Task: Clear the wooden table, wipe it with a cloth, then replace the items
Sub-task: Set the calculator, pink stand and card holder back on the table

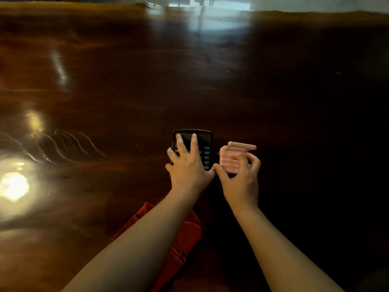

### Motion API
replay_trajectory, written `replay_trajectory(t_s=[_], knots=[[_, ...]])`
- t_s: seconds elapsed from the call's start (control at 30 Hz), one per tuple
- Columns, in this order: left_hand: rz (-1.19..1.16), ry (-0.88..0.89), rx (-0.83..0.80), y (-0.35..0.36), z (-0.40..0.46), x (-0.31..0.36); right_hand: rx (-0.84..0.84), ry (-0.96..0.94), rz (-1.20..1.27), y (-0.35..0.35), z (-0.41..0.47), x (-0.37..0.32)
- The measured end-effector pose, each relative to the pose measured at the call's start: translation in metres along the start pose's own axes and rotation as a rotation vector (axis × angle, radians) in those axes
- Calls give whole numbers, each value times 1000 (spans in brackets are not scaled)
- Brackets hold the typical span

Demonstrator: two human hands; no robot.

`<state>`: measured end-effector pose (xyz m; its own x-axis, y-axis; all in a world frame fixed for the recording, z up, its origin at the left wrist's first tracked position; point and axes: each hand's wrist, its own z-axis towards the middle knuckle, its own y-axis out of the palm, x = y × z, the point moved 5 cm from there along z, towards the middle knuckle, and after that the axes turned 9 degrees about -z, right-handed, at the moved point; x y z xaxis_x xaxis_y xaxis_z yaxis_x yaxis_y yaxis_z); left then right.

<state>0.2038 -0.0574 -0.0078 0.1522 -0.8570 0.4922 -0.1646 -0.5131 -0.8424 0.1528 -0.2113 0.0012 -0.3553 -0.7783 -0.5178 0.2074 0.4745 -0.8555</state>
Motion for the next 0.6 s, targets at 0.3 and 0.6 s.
replay_trajectory(t_s=[0.3, 0.6], knots=[[67, -24, 2, 21, -7, 0, -16, -41, -88, 7, -6, 8], [49, -40, -9, 12, -8, -9, -101, -88, -78, -1, -8, 13]])
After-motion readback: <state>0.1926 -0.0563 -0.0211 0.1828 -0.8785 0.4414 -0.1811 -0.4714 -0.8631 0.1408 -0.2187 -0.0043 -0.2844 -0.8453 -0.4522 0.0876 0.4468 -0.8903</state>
